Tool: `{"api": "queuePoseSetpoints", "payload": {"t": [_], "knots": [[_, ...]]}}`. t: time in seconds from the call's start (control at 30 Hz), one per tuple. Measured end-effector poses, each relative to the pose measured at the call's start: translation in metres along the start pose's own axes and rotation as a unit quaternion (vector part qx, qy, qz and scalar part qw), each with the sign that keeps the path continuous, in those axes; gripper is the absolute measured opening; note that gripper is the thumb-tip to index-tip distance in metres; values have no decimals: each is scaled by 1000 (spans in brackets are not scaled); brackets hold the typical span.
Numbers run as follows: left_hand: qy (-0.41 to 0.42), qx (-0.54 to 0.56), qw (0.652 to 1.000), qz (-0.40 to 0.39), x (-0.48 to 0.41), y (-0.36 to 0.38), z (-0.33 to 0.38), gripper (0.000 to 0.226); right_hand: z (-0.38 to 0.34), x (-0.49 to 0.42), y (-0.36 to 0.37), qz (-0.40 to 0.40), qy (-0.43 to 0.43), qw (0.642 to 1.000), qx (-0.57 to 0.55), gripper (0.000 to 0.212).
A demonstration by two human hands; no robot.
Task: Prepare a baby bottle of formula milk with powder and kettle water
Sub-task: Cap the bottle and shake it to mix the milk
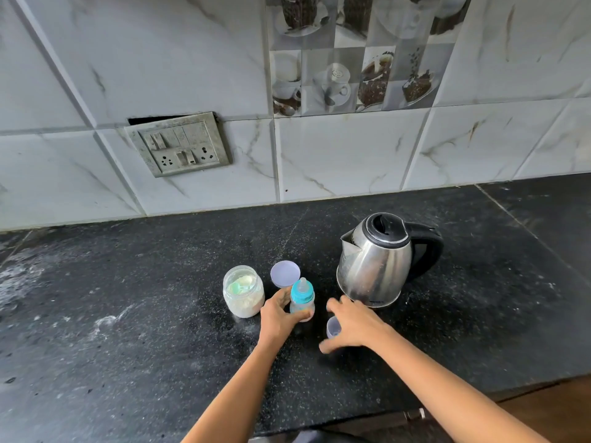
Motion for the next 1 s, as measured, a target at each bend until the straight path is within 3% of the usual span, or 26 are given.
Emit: {"api": "queuePoseSetpoints", "payload": {"t": [0.1,0.27,0.33,0.4,0.43,0.47,0.57,0.67,0.83,1.0], "knots": [[-12,3,1000,-8,-1,2,-3,55,-5,5,12,-27,-14,999,9,51],[-15,5,1000,-6,-4,1,-8,57,0,34,-41,4,-59,974,-220,32],[-16,6,1000,-6,-5,2,-11,58,-9,47,-72,46,-142,921,-359,35],[-17,8,1000,-7,-4,3,-9,59,-20,58,-99,97,-239,837,-483,38],[-18,10,1000,-7,-3,3,-8,59,-26,61,-108,108,-280,806,-510,38],[-17,12,1000,-7,-2,4,-7,58,-34,63,-114,115,-308,800,-501,39],[-12,16,1000,-5,-2,3,-5,56,-56,54,-118,129,-335,850,-387,49],[-11,15,1000,-8,-1,3,-5,55,-56,36,-114,161,-320,865,-352,42],[1,20,1000,-6,-2,2,-6,53,-54,12,-79,167,-279,928,-184,45],[12,36,999,-4,-2,2,-8,56,-51,1,-73,178,-273,929,-177,44]]}}
Point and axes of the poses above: each hand's wrist, its own x-axis away from the middle knuckle, its own y-axis out of the palm, z = x × y, the point moved 10 cm from there along -x, towards the middle knuckle, and after that the axes turned 15 degrees about -z, right-handed, at the moved point
